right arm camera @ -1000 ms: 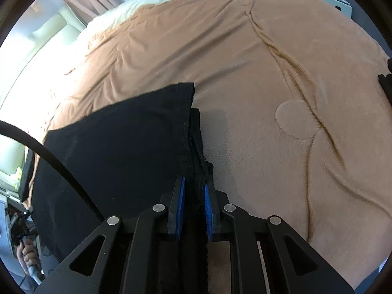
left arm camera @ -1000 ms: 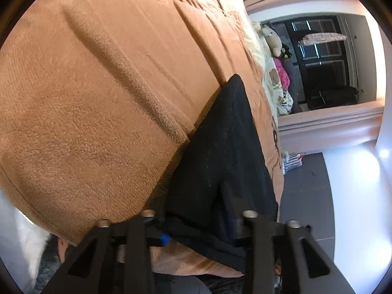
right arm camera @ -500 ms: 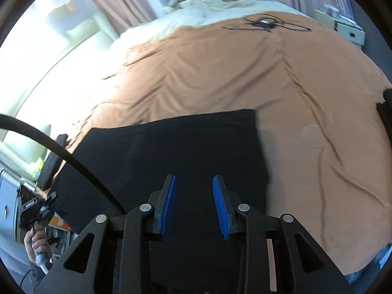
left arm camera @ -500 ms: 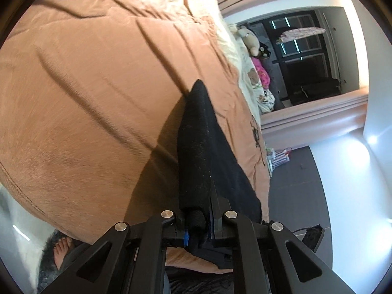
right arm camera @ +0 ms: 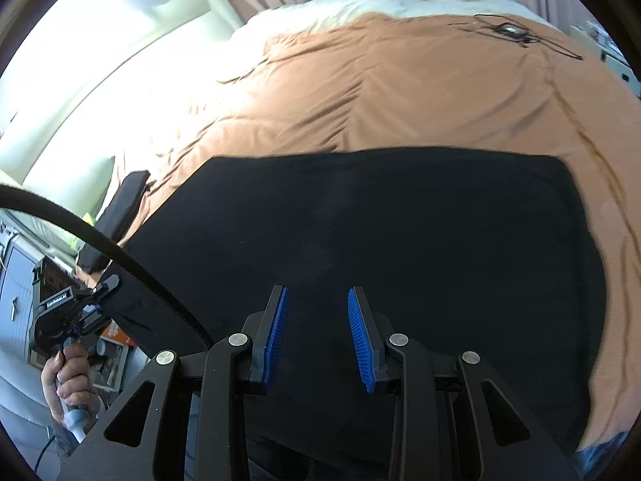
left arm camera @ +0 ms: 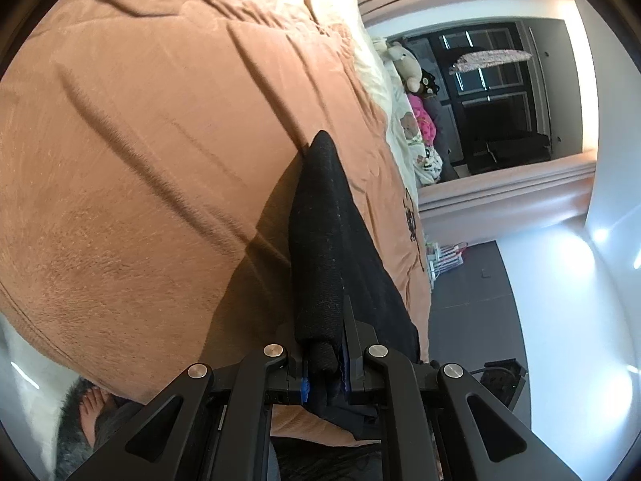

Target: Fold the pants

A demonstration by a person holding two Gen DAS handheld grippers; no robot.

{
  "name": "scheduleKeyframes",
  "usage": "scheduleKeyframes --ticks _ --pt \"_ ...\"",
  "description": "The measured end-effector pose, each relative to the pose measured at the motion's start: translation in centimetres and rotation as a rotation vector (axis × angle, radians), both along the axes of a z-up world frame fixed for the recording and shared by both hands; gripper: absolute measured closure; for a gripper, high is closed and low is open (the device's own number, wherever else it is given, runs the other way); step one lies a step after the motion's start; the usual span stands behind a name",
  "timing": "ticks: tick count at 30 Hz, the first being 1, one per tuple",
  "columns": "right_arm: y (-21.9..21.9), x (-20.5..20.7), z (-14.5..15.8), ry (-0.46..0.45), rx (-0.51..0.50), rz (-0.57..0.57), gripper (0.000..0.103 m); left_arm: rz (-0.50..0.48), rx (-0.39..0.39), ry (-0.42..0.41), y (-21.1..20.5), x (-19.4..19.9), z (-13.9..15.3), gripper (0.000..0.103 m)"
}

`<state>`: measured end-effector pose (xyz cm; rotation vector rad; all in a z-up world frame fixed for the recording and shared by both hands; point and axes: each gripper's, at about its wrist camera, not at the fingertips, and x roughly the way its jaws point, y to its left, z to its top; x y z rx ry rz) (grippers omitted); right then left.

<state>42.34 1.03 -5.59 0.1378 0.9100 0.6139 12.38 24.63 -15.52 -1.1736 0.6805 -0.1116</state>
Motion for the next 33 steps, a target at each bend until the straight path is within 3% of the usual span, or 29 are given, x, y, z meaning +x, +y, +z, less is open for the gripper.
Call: scheduleKeyframes --ticks 9,16,20,25,29,33 --pt "5.9 -0.4 -3.1 0.05 -0.029 0.082 0.074 -0.009 -0.048 -0.008 0.7 0.2 -0.8 0.091" --pt "7.5 -2.4 -5.3 0.073 -0.062 0.107 0.074 -0.006 -0.078 -0.002 1.1 0.0 -2.0 0.091" --pt "8.2 -3.9 -5.3 0.056 -0.137 0.147 0.074 0.007 -0.094 0.006 1.2 -0.4 -2.7 0.091" --pt "7.4 -3.2 -3.3 0.009 -0.125 0.088 0.074 0.019 -0.104 0.013 1.0 -1.1 -2.9 0.091" --pt "6.8 -1.6 -3.4 0.0 -0.145 0.017 0.074 0.028 -0.108 0.019 0.9 -1.4 -2.9 0.091" --pt "7.1 0.3 -4.3 0.02 -0.159 -0.023 0.074 0.04 -0.101 0.032 0.6 -1.5 -3.0 0.079"
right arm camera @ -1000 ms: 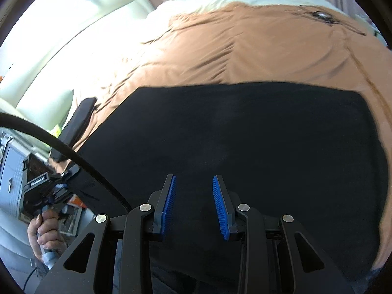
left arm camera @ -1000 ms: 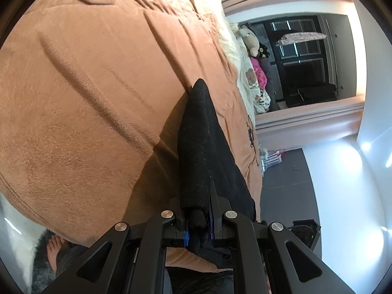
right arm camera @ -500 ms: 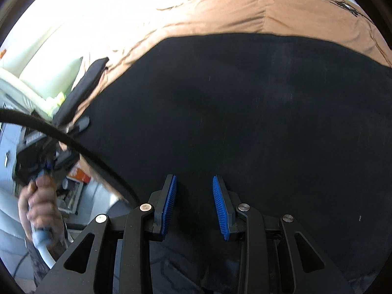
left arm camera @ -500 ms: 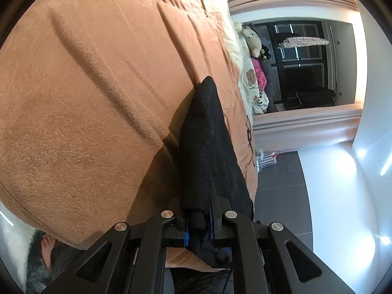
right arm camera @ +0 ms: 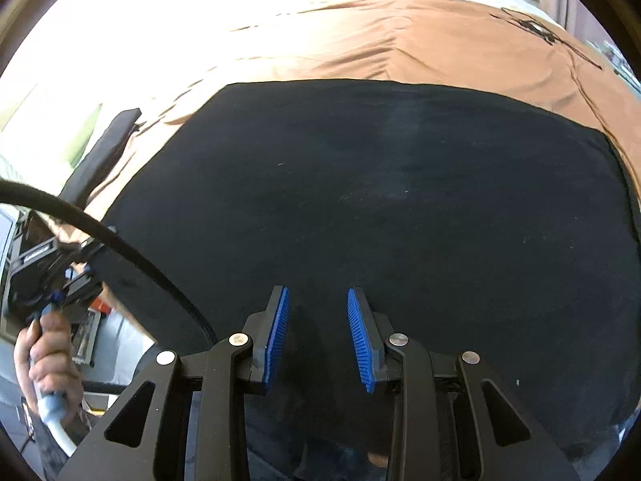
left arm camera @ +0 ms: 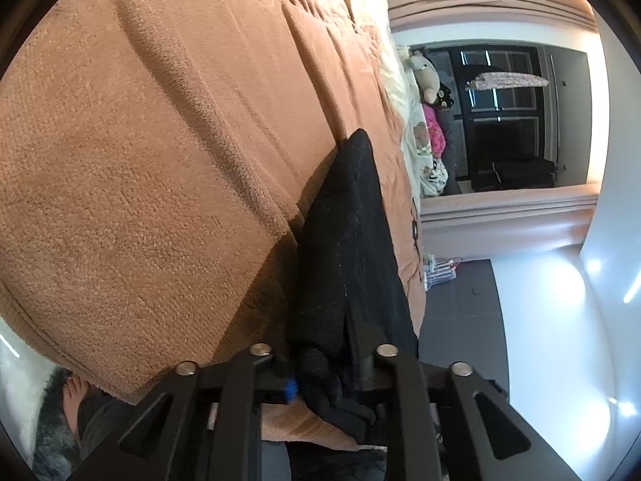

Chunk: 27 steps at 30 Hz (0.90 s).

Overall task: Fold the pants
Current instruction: 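Close the right tool on the folded pants edge while the left tool holds the corner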

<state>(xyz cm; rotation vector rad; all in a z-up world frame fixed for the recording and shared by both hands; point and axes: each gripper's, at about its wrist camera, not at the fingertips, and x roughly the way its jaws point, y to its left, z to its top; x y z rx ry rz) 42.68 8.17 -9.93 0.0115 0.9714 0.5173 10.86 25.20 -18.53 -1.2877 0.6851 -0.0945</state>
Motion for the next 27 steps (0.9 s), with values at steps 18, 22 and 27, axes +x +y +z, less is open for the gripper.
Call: scheduleKeyframes --ticks 18,22,27 --pt "3.4 8.3 -0.7 0.011 -0.049 -0.088 0.086 0.13 -0.011 0.069 -0.7 0.4 -0.4 0.073" --pt "3.9 10.5 -1.1 0.016 -0.056 -0.118 0.086 0.141 -0.005 0.084 -0.8 0.4 -0.4 0.073" --pt "3.5 10.8 -1.2 0.023 -0.027 -0.12 0.086 0.146 0.006 0.07 -1.0 0.3 0.0 0.089"
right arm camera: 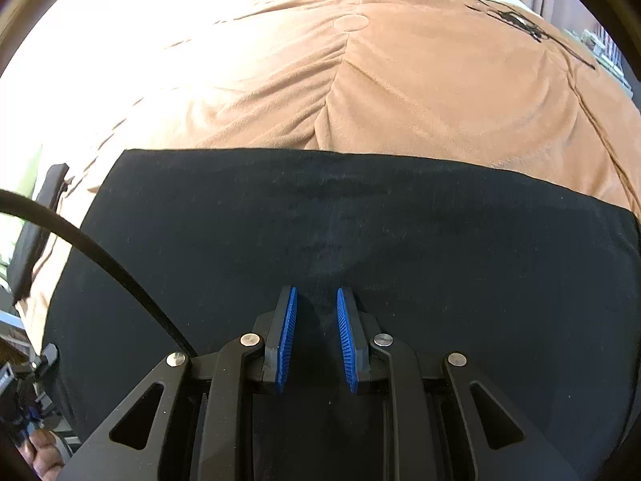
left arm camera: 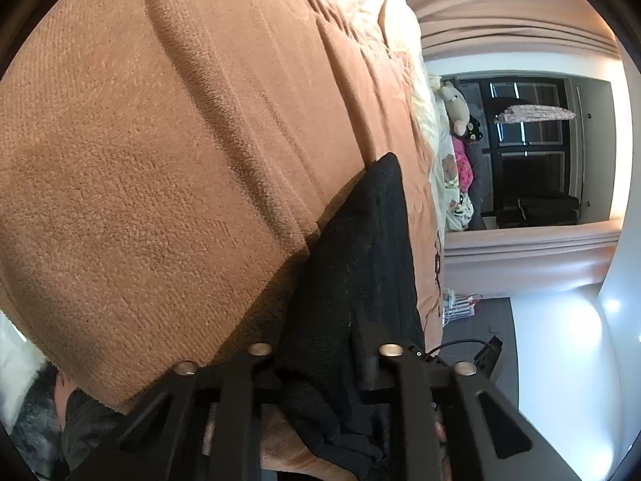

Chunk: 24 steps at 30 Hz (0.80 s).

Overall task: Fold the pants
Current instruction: 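Close the right tool on the folded pants edge while the left tool holds the corner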

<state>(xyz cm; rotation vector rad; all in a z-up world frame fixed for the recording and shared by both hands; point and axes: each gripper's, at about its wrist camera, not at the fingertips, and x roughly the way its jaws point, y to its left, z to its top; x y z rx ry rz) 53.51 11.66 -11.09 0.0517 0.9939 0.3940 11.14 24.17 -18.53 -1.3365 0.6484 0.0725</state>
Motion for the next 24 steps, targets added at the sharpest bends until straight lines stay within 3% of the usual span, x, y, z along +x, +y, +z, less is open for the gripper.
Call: scheduleKeyframes --ticks 9,24 --pt "-3.6 -5.6 1.6 -0.041 0.134 0.066 0.086 -0.02 0.054 -0.057 -1.0 0.4 3.5 0.091" --pt "-6.4 -10.7 -1.9 0.019 0.177 0.165 0.086 -0.127 0.191 -0.18 -5.4 3.0 11.8 0.091"
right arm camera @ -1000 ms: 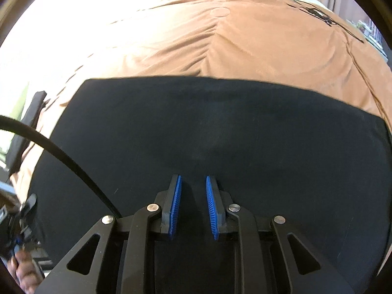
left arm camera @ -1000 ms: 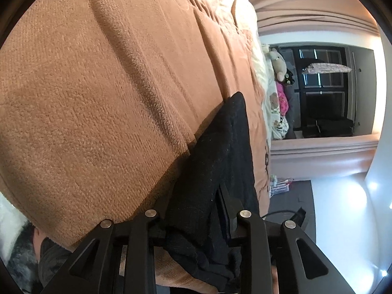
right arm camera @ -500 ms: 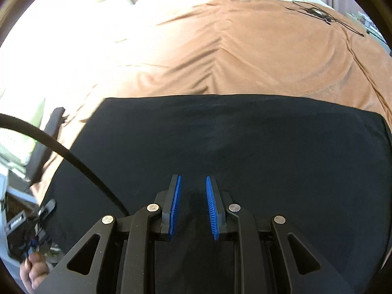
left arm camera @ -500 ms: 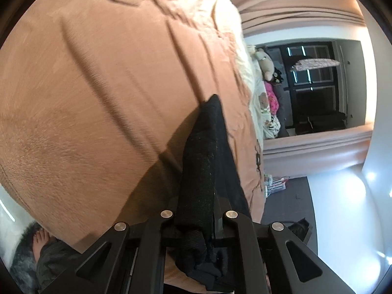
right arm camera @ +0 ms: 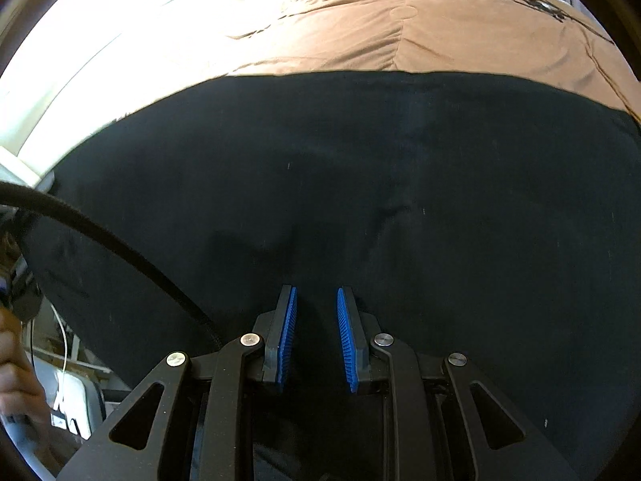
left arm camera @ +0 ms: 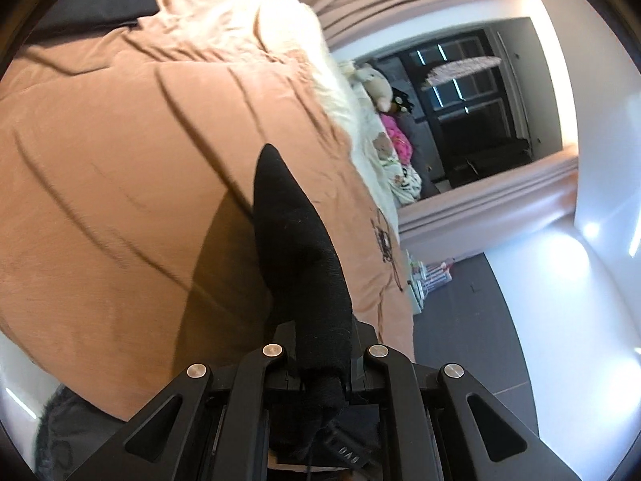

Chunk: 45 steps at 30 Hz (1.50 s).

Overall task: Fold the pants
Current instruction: 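Close the right tool on the folded pants edge while the left tool holds the corner, then lift the black pants with both tools and fold them over onto themselves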

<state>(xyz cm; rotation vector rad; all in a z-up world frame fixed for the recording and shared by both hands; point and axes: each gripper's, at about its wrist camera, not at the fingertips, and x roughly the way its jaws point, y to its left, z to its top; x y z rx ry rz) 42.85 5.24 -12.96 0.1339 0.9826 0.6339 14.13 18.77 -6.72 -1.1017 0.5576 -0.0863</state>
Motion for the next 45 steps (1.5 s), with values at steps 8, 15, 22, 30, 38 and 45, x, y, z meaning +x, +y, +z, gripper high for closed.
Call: scheduleKeyframes --ticks 8,15,22,30,38,45 --pt "-3.9 -0.1 -0.1 0.027 0.08 0.008 0.082 -0.067 0.023 -0.053 -2.3 1.5 2.8 0.091" --pt "-10.0 -1.8 3.6 -0.083 0.162 -0.087 0.042 -0.141 0.076 -0.078 -5.3 3.4 5.4 0.091" --pt "-17.0 -2.2 5.5 -0.142 0.219 -0.175 0.039 -0.23 0.105 -0.099 -8.6 5.8 7.2 0.091" --pt "-23.6 -3.1 5.0 -0.139 0.281 -0.261 0.039 -0.341 0.147 -0.104 -13.5 8.5 8.3 0.091" --pt "-28.3 -5.1 4.1 -0.141 0.336 -0.348 0.039 -0.451 0.176 -0.085 -19.0 11.3 7.9 0.091" --pt "-30.2 -6.8 3.1 -0.142 0.358 -0.404 0.039 -0.537 0.185 -0.045 -23.9 13.8 5.8 0.091"
